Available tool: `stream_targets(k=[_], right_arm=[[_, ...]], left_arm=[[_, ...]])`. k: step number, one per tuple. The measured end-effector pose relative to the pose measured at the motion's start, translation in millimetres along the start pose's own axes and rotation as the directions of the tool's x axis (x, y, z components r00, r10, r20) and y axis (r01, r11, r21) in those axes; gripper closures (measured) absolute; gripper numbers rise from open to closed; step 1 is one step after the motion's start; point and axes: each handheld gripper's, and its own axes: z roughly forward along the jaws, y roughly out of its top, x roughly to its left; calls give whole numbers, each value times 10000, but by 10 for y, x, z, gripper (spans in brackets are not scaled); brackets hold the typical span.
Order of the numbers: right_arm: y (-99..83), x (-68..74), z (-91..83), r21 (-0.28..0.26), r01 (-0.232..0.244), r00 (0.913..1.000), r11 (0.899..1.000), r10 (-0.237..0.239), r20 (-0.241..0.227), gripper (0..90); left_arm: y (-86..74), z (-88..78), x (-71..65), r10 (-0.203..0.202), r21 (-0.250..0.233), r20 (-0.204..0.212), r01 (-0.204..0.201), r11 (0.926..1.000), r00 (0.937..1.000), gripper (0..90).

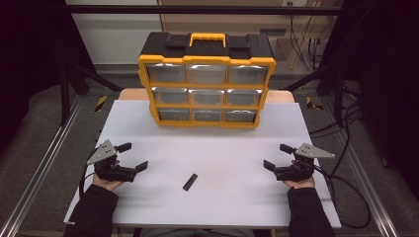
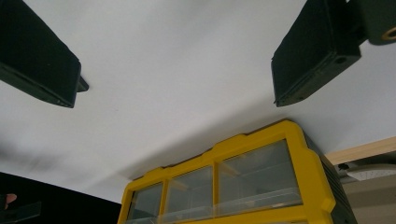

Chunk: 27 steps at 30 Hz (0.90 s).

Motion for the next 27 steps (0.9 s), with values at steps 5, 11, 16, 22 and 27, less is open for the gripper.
stream_targets(k=[5, 11, 16, 22, 27], right_arm=[[4, 0, -9, -56, 20, 10000, 10000, -20, 19, 5], [2, 2, -1, 46, 52, 10000, 10000, -53, 73, 5], [1, 7, 0, 56, 89, 9999, 9999, -90, 60, 5], [1, 7, -2, 67, 127, 9999, 9999, -128, 76, 4], [5, 5, -10, 49, 153, 9999, 9999, -154, 66, 5]], left_arm=[[9, 2, -12, 18, 8, -76, -18, 10000, 10000, 12], [39, 21, -36, 81, 90, -91, -80, 9999, 9999, 12], [51, 30, -49, 139, 116, -42, -138, 9998, 9999, 12], [108, 32, -83, 240, 52, -31, -239, 9997, 9997, 12], [169, 28, -109, 329, 28, -202, -329, 9995, 9993, 12]])
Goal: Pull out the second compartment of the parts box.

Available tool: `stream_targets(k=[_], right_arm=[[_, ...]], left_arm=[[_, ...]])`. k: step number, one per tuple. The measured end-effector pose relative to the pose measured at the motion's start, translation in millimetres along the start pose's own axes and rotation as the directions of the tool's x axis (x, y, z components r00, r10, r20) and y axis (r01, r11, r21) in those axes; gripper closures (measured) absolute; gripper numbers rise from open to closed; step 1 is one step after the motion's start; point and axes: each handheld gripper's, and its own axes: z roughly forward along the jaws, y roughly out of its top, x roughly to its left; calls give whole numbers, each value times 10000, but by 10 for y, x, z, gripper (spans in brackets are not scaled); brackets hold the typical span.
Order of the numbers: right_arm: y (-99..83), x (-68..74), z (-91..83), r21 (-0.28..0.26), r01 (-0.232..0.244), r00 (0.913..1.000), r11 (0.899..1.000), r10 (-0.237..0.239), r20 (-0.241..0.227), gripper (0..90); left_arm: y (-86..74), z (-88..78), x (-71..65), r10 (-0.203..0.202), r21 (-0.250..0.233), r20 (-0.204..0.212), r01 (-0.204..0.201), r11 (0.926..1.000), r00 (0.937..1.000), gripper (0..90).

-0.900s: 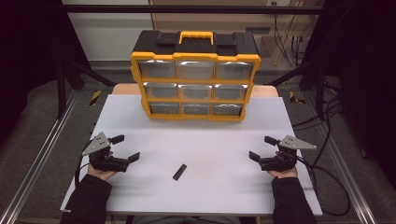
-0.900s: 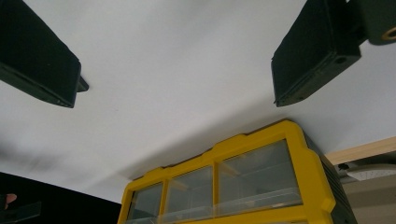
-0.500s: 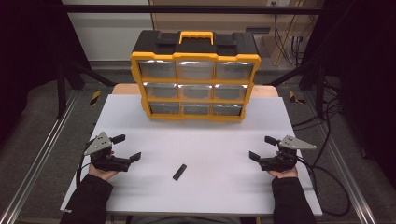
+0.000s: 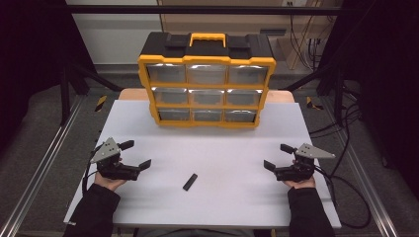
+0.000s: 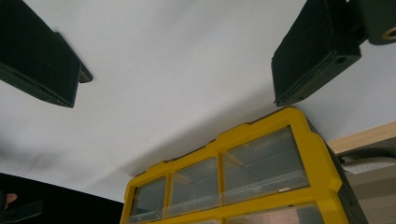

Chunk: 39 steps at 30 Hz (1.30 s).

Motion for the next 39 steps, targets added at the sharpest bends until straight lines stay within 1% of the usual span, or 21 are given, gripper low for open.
stream_targets(k=[5, 12, 19, 22, 25, 28, 39], right_arm=[[6, -5, -10, -13, 50, 10000, 10000, -50, 21, 4], [16, 0, -17, -8, 103, 9999, 9999, -103, 21, 4], [10, 4, -11, 49, 136, 9999, 9999, -136, 21, 4], [8, 4, -8, 95, 150, 9999, 9998, -151, 42, 4], [7, 5, -6, 90, 146, 9999, 9999, -146, 26, 5], [4, 5, -2, 114, 160, 9999, 9998, -160, 43, 4], [-2, 6, 7, 238, 210, 9998, 9995, -211, 30, 4]], left_arm=[[50, 12, -23, 101, 157, -109, -99, 9998, 9999, 10], [158, 9, -64, 216, 228, -208, -211, 9995, 9995, 4], [238, 9, -71, 344, 287, -278, -336, 9990, 9990, 3], [262, 19, -79, 490, 355, -331, -478, 9982, 9983, 1], [281, 33, -84, 555, 331, -304, -545, 9980, 9980, 1], [302, 52, -93, 680, 409, -271, -668, 9969, 9973, 2], [388, 97, -115, 916, 571, -223, -902, 9943, 9955, 1]])
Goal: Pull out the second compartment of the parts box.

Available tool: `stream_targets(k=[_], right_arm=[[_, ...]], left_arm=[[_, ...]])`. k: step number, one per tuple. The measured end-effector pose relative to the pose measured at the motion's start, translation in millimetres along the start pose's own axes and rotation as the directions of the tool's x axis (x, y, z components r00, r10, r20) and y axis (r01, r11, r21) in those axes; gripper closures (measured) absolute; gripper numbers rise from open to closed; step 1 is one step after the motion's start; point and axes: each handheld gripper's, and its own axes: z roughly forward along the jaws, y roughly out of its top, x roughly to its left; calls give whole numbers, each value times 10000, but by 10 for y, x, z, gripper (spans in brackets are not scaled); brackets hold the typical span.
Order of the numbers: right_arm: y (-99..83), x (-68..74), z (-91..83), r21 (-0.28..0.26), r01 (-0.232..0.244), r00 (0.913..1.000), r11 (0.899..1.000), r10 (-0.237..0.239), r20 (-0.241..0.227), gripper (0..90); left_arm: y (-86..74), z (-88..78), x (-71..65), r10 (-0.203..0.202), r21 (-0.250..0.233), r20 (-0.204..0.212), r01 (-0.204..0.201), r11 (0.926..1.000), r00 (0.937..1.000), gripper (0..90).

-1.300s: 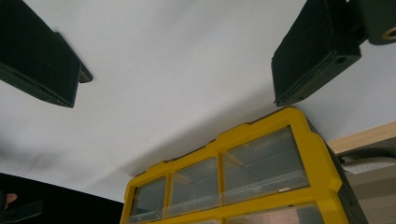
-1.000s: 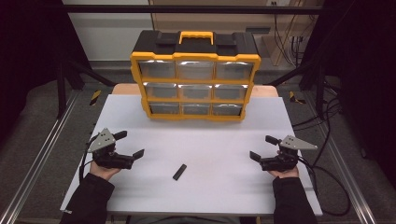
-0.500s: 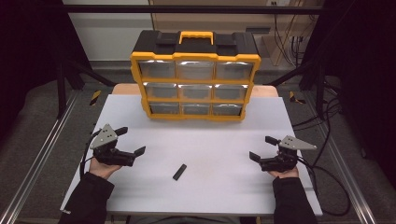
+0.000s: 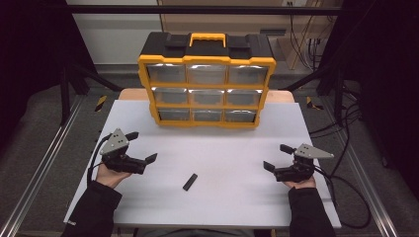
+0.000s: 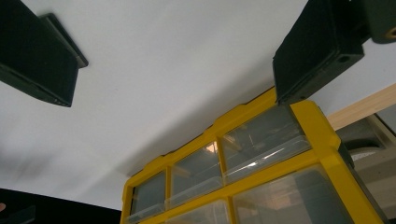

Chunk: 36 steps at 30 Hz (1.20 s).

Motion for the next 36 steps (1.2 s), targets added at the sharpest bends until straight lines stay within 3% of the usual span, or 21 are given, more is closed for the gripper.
stream_targets(k=[23, 36], right_arm=[[-1, 2, -2, 58, 7, 10000, 10000, -7, -8, 4], [-2, 1, -2, 84, 22, 10000, 10000, -23, 11, 5]], left_arm=[[281, 59, -31, 902, -37, -219, -903, 9959, 9957, 4], [458, 114, -58, 1477, -314, -280, -1486, 9884, 9886, 5]])
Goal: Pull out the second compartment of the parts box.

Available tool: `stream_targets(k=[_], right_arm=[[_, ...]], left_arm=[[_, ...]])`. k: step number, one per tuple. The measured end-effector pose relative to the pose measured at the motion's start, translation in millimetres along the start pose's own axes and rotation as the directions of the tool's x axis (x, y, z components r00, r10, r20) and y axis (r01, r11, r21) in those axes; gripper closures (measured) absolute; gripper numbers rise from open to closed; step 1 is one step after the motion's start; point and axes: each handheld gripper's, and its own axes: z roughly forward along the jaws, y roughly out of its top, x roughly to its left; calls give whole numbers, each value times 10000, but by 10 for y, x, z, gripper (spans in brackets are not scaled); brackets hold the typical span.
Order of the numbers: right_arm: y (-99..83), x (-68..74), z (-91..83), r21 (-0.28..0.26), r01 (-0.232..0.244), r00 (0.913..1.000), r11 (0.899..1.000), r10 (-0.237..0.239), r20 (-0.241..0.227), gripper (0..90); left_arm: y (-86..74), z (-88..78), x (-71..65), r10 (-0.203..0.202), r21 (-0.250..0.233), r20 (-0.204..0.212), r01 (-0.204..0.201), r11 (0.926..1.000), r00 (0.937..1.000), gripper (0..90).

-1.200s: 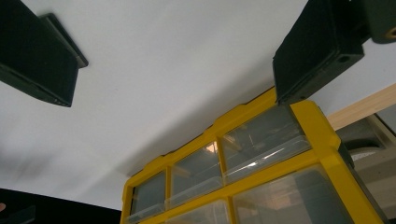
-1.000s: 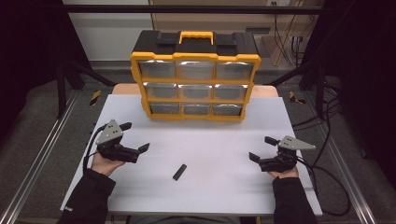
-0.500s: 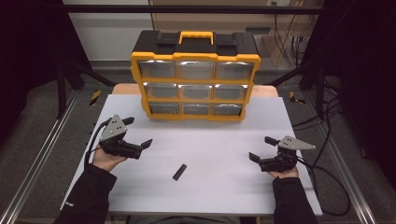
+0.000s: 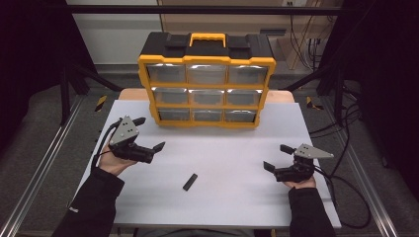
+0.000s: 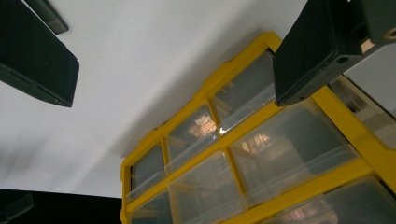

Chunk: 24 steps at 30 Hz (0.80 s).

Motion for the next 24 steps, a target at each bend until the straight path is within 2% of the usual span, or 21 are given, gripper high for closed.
stream_targets(k=[13, 24], right_arm=[[-3, 0, 5, 55, 17, 10000, 10000, -17, 1, 4], [-3, -3, 6, 60, 32, 10000, 10000, -32, -11, 4]], left_arm=[[164, 65, -24, 702, 111, -5, -702, 9975, 9975, 5], [349, 56, 6, 1075, -34, -113, -1076, 9942, 9941, 7]])
